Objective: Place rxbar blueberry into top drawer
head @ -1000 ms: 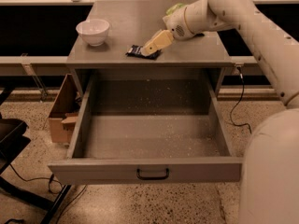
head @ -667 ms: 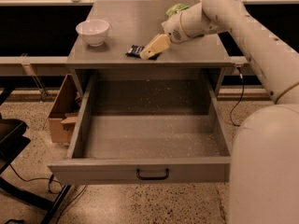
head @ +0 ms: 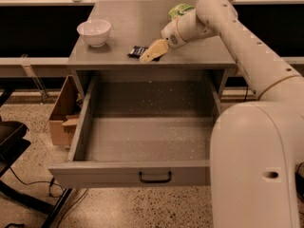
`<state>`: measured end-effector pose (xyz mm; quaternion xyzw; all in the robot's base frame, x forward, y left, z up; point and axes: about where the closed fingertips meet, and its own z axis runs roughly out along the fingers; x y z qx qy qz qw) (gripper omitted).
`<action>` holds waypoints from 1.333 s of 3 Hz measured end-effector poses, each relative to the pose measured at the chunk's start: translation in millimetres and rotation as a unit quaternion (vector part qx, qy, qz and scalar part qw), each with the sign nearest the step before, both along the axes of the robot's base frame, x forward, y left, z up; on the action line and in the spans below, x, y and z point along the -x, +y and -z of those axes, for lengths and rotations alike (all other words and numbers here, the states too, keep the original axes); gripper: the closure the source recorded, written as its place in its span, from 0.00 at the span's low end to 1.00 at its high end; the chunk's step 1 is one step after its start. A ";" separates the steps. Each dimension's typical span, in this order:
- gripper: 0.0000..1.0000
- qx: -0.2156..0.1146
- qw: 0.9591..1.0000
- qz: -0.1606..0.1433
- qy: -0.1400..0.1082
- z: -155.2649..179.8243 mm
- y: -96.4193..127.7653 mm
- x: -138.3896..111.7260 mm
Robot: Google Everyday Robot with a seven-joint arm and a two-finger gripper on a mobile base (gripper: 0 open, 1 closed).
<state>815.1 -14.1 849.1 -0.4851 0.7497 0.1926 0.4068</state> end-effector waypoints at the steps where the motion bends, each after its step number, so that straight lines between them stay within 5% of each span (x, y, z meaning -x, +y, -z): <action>1: 0.00 -0.002 1.000 -0.003 0.016 8.0 3.6 -7.5; 2: 0.14 -0.006 0.999 -0.008 0.031 17.3 7.3 -11.3; 4: 0.68 -0.010 0.999 -0.013 0.042 19.3 9.9 -13.5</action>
Offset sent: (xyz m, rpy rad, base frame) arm 0.0234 0.0032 -0.0201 0.0214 0.0933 0.0218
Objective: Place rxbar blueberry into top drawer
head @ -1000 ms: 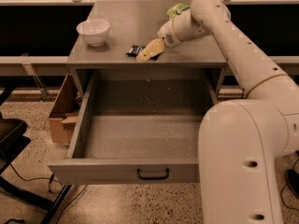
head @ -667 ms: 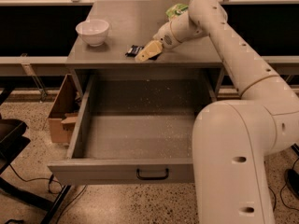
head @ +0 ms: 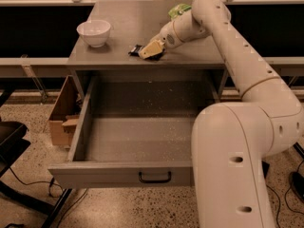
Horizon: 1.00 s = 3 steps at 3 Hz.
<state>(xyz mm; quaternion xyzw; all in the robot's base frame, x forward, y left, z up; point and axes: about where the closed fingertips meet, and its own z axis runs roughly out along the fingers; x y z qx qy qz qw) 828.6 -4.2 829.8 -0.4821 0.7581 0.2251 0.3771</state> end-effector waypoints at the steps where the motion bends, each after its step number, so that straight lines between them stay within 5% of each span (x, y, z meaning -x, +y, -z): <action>1: 0.98 0.000 1.000 0.000 0.000 0.0 0.0 0.0; 3: 1.00 0.010 1.000 -0.001 -0.007 -10.6 -1.9 0.8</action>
Offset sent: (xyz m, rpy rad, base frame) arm 0.0000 0.0000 0.0000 0.0000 0.0000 0.0000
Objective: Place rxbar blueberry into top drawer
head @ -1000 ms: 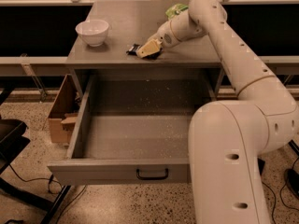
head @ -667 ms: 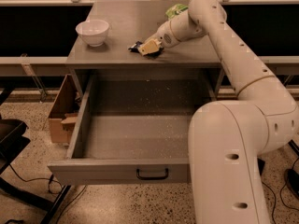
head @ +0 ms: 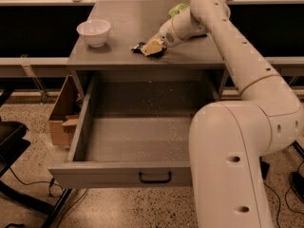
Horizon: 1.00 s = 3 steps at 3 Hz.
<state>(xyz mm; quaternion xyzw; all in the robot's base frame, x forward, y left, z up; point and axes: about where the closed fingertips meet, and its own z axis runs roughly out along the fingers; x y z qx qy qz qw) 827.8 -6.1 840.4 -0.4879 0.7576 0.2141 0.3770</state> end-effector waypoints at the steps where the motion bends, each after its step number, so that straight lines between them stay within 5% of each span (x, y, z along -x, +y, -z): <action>1: 1.00 0.029 0.999 0.003 -0.028 -30.1 -9.2 3.7; 3: 1.00 0.052 0.994 0.064 -0.072 -94.1 -61.5 47.9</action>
Offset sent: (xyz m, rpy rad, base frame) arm -0.0791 -0.0620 0.0947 -0.2040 -0.1609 -0.1169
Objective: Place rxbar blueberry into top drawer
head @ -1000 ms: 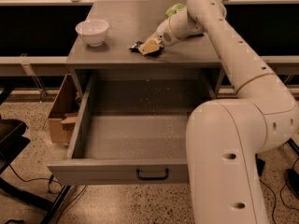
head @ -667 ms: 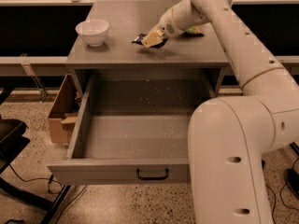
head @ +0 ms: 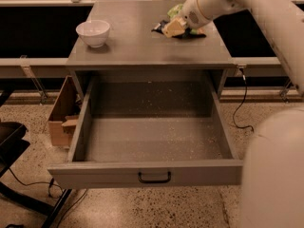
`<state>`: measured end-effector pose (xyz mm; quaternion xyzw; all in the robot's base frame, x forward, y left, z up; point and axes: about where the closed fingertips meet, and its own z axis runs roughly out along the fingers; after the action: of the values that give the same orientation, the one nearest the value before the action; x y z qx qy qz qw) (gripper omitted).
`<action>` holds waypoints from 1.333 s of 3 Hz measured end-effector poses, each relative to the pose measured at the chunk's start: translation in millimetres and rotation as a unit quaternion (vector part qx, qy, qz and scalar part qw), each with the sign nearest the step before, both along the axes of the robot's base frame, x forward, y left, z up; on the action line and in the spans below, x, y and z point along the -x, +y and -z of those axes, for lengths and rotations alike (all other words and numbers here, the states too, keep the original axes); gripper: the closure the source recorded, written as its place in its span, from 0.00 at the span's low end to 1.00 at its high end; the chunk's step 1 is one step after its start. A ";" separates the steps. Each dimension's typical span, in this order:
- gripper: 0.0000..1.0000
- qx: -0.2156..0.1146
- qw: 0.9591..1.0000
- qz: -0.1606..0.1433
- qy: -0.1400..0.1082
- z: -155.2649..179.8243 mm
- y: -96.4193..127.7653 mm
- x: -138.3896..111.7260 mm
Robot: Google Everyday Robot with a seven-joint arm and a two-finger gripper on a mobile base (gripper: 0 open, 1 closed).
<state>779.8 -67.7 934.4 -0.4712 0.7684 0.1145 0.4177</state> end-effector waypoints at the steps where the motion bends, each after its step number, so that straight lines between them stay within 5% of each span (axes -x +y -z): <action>1: 1.00 -0.047 0.998 0.035 -0.037 -44.2 -20.5 46.2; 2: 1.00 -0.113 0.991 0.064 -0.030 -34.5 -31.5 111.9; 3: 1.00 -0.113 0.989 0.070 0.059 67.0 -36.6 152.5; 4: 1.00 -0.075 0.975 0.050 0.202 248.5 -14.0 199.1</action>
Offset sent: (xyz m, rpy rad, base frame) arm -0.2378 -0.0356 -0.2489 0.1290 0.4136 -0.1564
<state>580.8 -81.7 686.0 -0.3667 0.8486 0.2438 0.2934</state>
